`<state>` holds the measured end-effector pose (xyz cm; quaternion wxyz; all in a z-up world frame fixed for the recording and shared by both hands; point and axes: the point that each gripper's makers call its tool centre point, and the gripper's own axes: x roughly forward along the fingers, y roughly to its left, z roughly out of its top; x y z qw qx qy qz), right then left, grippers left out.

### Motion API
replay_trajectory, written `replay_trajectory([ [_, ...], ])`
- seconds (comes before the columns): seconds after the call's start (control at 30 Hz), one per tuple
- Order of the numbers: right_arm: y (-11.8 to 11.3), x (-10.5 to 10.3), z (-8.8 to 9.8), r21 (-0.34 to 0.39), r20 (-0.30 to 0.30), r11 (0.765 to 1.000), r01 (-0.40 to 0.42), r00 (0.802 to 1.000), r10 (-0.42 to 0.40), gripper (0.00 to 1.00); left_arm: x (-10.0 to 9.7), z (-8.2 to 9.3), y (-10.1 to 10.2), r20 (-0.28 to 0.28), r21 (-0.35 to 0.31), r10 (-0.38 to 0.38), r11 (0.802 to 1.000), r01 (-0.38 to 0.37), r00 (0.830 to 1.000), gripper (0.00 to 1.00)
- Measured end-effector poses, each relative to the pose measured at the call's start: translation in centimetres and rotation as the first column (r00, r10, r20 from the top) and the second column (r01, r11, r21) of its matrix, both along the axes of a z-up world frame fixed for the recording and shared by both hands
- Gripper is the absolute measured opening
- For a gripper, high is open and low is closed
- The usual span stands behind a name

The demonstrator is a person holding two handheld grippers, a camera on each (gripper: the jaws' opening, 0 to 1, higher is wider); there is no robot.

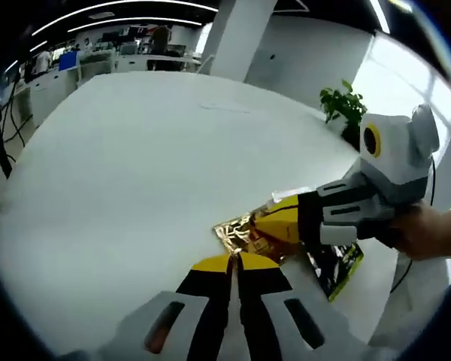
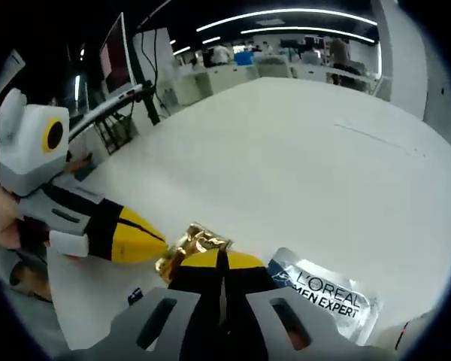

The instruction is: Arrange the skincare products in the storage area until every visible bottle or jar stands upright without overlapping.

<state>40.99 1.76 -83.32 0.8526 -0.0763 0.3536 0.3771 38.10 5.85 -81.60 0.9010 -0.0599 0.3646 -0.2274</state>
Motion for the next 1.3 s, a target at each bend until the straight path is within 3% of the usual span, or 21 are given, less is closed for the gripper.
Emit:
replay_trajectory([
  [0.13, 0.0, 0.6, 0.2, -0.01, 0.025, 1.0, 0.027, 0.999, -0.027, 0.01, 0.8, 0.0, -0.5, 0.03, 0.013, -0.049, 0.999, 0.049, 0.998, 0.06],
  [0.37, 0.0, 0.5, 0.1, -0.015, 0.035, 1.0, 0.027, 0.999, -0.026, 0.01, 1.6, 0.2, -1.6, 0.092, 0.113, -0.153, 0.983, 0.143, 0.984, 0.09],
  [0.5, 0.1, 0.7, 0.1, -0.026, 0.039, 0.999, 0.025, 0.999, -0.024, 0.01, 2.1, -0.4, -2.1, 0.097, 0.205, -0.237, 0.955, 0.214, 0.967, 0.12],
  [0.6, 0.1, 0.9, 0.1, -0.039, 0.052, 0.999, 0.028, 0.998, -0.026, 0.01, 1.8, -1.0, -2.1, 0.063, 0.282, -0.272, 0.928, 0.245, 0.96, 0.11],
  [0.73, 0.0, 1.0, 0.3, -0.049, 0.074, 0.999, 0.011, 0.997, -0.007, 0.03, 2.5, -1.0, -2.0, 0.07, 0.278, -0.273, 0.929, 0.245, 0.959, 0.13],
  [0.83, -0.6, 1.1, 0.8, -0.056, 0.107, 0.998, 0.004, 0.994, 0.002, 0.11, 2.5, -1.1, -1.9, 0.076, 0.294, -0.293, 0.92, 0.26, 0.953, 0.13],
  [0.93, -0.5, 1.4, 2.9, -0.042, 0.203, 0.999, -0.026, 0.979, 0.034, 0.18, 2.6, -1.2, -1.9, 0.076, 0.291, -0.297, 0.92, 0.264, 0.952, 0.13],
  [1.03, -0.4, 0.9, 3.6, -0.106, 0.264, 0.99, -0.088, 0.958, 0.113, 0.16, 2.7, -1.4, -1.8, 0.074, 0.285, -0.303, 0.919, 0.271, 0.95, 0.13],
  [1.13, 0.0, 0.1, 2.5, -0.165, 0.245, 0.977, -0.136, 0.954, 0.175, 0.14, 2.7, -1.4, -1.9, 0.075, 0.288, -0.315, 0.915, 0.282, 0.946, 0.13],
  [1.3, 0.2, 0.4, 0.2, -0.175, 0.179, 0.976, -0.131, 0.97, 0.162, 0.12, 2.7, -1.4, -2.0, 0.072, 0.291, -0.331, 0.909, 0.297, 0.941, 0.13],
])
